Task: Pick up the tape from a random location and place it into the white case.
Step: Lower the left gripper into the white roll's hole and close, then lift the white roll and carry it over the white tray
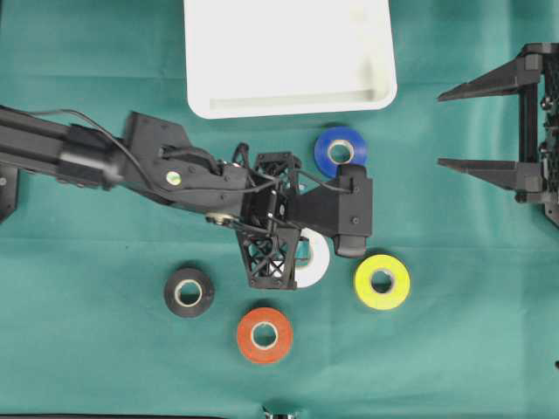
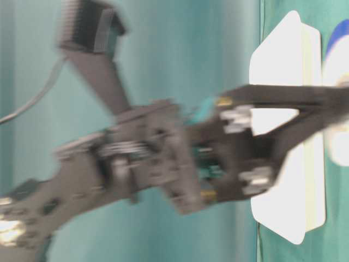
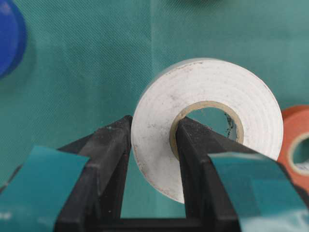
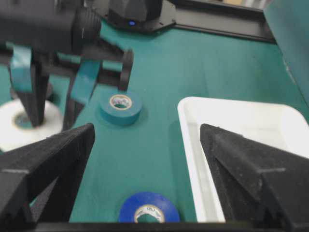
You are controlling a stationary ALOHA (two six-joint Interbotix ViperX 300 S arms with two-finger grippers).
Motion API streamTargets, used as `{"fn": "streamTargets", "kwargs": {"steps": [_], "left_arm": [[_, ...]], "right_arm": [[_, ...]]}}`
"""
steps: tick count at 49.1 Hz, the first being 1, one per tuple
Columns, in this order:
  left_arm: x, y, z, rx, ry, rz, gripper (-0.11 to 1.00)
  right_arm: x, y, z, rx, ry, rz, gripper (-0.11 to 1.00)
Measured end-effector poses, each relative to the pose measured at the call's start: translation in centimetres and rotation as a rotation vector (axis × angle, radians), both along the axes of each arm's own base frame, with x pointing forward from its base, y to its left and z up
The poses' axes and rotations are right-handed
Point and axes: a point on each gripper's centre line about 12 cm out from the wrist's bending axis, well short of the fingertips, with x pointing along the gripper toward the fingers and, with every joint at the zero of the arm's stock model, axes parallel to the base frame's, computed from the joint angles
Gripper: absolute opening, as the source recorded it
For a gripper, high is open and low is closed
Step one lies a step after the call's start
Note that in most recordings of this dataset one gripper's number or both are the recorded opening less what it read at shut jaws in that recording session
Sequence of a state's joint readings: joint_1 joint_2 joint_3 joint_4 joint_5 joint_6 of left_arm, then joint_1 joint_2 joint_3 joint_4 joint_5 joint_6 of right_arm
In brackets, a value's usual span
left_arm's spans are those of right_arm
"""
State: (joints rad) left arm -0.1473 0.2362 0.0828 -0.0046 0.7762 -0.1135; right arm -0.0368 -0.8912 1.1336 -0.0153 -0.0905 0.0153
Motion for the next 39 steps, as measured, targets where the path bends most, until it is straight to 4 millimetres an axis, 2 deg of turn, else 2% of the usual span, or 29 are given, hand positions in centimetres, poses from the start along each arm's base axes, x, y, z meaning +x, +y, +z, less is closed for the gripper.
{"fn": "streamTargets", "kwargs": {"steps": [30, 39], "left_arm": [[-1.3, 0.0, 10.3, -0.01, -0.084, -0.006, 0.24], [-2.0, 0.0, 12.1, -0.01, -0.082, -0.009, 0.24]], "right_arm": [[0.0, 0.0, -0.1, 0.0, 0.009, 0.0, 0.9], [0.0, 0.0, -0.1, 0.0, 0.009, 0.0, 0.9]]}}
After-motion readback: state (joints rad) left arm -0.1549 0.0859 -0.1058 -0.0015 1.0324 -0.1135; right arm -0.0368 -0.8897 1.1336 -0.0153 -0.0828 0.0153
